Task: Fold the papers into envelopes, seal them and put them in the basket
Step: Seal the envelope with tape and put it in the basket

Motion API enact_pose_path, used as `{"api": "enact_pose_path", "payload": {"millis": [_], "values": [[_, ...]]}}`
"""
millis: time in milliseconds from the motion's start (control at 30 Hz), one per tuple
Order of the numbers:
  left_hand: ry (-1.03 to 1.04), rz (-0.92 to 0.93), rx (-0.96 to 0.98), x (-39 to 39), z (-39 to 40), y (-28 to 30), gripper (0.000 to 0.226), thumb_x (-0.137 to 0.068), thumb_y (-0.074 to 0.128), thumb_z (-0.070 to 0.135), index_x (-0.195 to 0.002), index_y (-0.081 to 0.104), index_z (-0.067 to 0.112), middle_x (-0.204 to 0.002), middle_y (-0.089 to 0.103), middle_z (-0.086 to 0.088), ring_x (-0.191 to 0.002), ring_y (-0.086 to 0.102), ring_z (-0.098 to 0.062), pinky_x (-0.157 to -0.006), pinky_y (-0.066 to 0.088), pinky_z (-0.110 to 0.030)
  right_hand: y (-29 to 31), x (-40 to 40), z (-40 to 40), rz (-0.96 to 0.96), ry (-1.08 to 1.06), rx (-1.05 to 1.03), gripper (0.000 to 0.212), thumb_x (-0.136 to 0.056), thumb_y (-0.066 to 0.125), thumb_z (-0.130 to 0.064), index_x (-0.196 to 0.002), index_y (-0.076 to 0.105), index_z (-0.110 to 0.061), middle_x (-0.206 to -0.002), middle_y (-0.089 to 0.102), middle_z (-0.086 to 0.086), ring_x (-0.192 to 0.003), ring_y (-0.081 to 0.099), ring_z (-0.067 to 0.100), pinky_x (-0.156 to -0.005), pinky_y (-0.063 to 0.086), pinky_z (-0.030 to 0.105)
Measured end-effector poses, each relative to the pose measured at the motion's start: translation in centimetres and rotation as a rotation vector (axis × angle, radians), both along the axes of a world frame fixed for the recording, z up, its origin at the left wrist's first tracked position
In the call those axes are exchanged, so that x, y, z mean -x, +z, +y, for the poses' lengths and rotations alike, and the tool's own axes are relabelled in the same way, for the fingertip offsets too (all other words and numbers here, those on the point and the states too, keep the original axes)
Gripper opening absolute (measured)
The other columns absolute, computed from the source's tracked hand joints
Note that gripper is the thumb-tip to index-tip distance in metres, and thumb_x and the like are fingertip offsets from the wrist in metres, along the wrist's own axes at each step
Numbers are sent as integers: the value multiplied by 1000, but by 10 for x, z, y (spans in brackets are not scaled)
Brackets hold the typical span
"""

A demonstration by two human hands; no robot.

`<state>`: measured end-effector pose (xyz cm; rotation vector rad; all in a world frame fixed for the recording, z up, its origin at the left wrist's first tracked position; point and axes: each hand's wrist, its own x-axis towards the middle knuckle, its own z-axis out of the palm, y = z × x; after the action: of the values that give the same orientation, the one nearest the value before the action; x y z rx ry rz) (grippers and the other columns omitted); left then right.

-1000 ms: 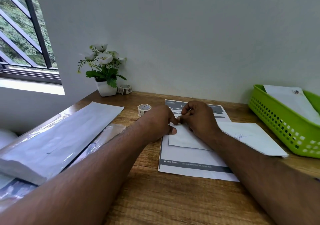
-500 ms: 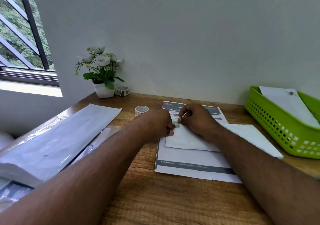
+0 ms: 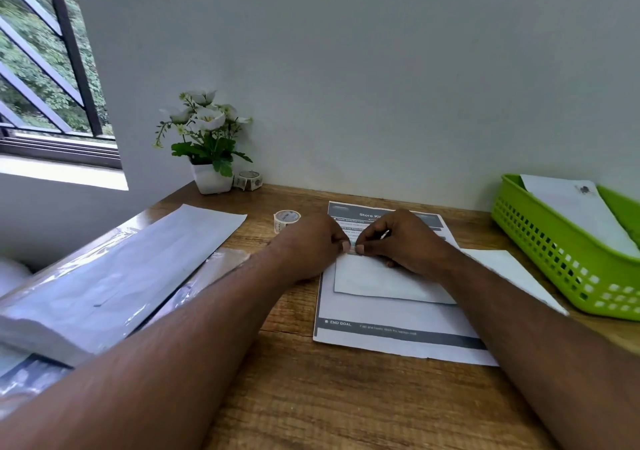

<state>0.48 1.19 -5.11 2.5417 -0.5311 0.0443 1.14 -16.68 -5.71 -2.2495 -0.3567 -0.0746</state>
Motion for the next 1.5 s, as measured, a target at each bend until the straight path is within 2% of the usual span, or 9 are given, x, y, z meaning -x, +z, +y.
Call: {"api": "enact_pose_path", "payload": {"millis": [200, 433, 567, 767, 1000, 1167, 1267, 1367, 1500], "values": [[60, -46, -3, -2, -5, -4, 25, -95, 54, 18, -106, 74, 25, -112, 71, 4, -99, 64, -15, -91, 53, -37, 7, 1, -1, 21, 40, 86, 6, -80, 76, -19, -81, 77, -14, -55, 59, -2, -41, 45, 7, -43, 41, 19], [118, -72, 2, -1, -9, -5, 22, -91, 56, 26, -98, 76, 29, -100, 72, 6, -90, 66, -16, -79, 54, -33, 10, 6, 0, -7, 90, 160, 5, -82, 73, -22, -82, 78, -20, -53, 56, -9, -44, 41, 7, -44, 34, 19], [95, -46, 27, -1, -5, -3, 20, -89, 63, 24, -103, 77, 25, -98, 75, 4, -87, 66, -13, -82, 55, -32, 6, 7, 6, 56, -8, -42, 14, -85, 67, -13, -76, 77, -14, -57, 49, 9, -43, 33, 14, -43, 24, 20], [115, -29, 17, -8, -5, -7, 18, -88, 66, 20, -102, 76, 20, -102, 73, 1, -92, 65, -16, -87, 55, -35, 6, 1, 20, -8, -34, 197, 12, -84, 68, -18, -78, 77, -15, -69, 69, -5, -55, 51, 1, -52, 39, 18], [162, -64, 0, -12, -6, -10, 24, -86, 68, 23, -108, 73, 17, -110, 71, -1, -99, 64, -17, -89, 51, -31, -1, -4, 15, -21, -73, 143, 14, -84, 66, -17, -74, 77, -17, -77, 74, -3, -66, 60, 5, -64, 45, 24], [128, -51, 5, -9, -4, -4, 20, -87, 68, 19, -105, 76, 14, -109, 72, -1, -96, 65, -13, -84, 50, -24, -5, -11, 20, -138, -132, 252, 38, -81, 65, -21, -45, 61, -32, -51, 59, -12, -59, 56, 7, -64, 43, 28], [132, -51, 9, -8, -5, -4, 21, -87, 68, 18, -106, 75, 14, -112, 71, -1, -100, 64, -13, -91, 50, -27, -10, -10, 19, -180, -212, 222, 9, -80, 69, -26, -76, 75, -31, -75, 69, -9, -78, 64, 10, -70, 47, 26], [126, -65, -10, -7, -6, -4, 23, -89, 66, 17, -111, 73, 15, -115, 70, -1, -103, 62, -14, -93, 50, -28, -9, -7, 10, -141, -175, 61, 30, -79, 74, -20, -109, 71, -20, -83, 69, -1, -65, 58, 5, -60, 42, 19], [129, -69, -15, -7, -7, -3, 24, -89, 65, 18, -112, 72, 15, -115, 70, -1, -102, 63, -14, -92, 50, -27, -2, -3, 1, -131, 15, 112, 17, -76, 78, -11, -88, 67, -4, -112, 66, -18, -90, 57, -7, -66, 39, 1]]}}
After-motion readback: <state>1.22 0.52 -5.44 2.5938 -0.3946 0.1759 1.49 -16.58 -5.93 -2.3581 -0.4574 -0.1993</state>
